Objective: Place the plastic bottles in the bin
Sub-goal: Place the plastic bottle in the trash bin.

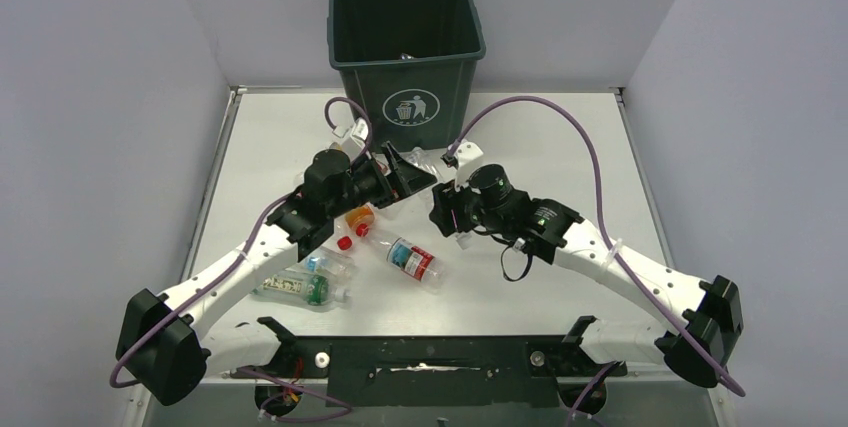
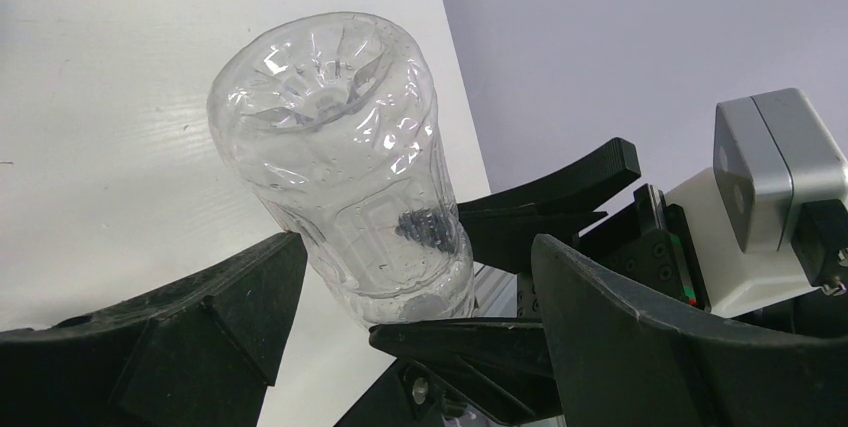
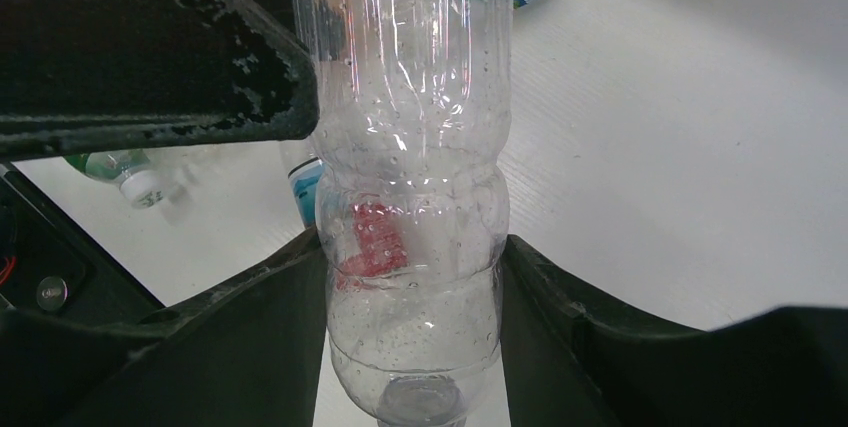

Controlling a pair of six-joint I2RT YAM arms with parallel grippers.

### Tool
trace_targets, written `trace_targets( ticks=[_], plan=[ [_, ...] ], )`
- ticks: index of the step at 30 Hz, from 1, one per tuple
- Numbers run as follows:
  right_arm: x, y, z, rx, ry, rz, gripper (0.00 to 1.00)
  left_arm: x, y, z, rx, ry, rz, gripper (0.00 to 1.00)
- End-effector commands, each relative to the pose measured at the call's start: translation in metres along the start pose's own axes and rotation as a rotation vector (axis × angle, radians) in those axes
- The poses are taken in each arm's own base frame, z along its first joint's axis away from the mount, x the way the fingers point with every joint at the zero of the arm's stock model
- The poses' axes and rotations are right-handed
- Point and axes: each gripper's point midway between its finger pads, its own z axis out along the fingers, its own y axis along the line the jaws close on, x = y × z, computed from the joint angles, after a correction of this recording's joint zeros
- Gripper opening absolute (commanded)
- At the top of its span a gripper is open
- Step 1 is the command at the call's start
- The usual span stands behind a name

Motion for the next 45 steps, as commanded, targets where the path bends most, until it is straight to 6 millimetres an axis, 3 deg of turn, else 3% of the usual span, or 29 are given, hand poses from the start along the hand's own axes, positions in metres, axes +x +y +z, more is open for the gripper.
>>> trace_targets(
  ticks=[1, 20, 27, 29, 31, 33, 36, 39, 45],
  plan=[
    [-0.048, 0.036, -0.025, -0.128, -0.150, -0.005, 0.46, -0.017, -0.014, 0.002, 0.041, -0.078, 0.028, 0.84],
    [-0.055, 0.044, -0.041, -0.138, -0.173, -0.004, 0.46, -0.021, -0.005, 0.000, -0.049, -0.100, 0.070, 0.83],
    [-0.045, 0.046, -0.036, -0.140, -0.147, -0.003, 0.46, -0.019, -0.007, 0.003, -0.039, -0.089, 0.071, 0.58],
    [-0.044, 0.046, -0.036, -0.136, -0.144, -0.003, 0.47, -0.021, -0.008, 0.004, -0.038, -0.090, 0.074, 0.56],
    [-0.045, 0.045, -0.038, -0.133, -0.147, -0.002, 0.54, -0.022, -0.009, 0.005, -0.038, -0.090, 0.079, 0.54],
    [-0.048, 0.045, -0.041, -0.130, -0.152, 0.001, 0.72, -0.024, -0.010, 0.006, -0.040, -0.088, 0.089, 0.54],
    [-0.051, 0.043, -0.048, -0.123, -0.158, 0.003, 0.90, -0.033, -0.017, 0.009, -0.036, -0.092, 0.114, 0.54],
    [-0.055, 0.040, -0.058, -0.114, -0.169, 0.012, 0.99, -0.050, -0.029, 0.011, -0.016, -0.107, 0.140, 0.53],
    [-0.066, 0.032, -0.093, -0.098, -0.233, 0.052, 0.98, -0.099, -0.044, 0.009, 0.011, -0.157, 0.176, 0.52]
  ],
)
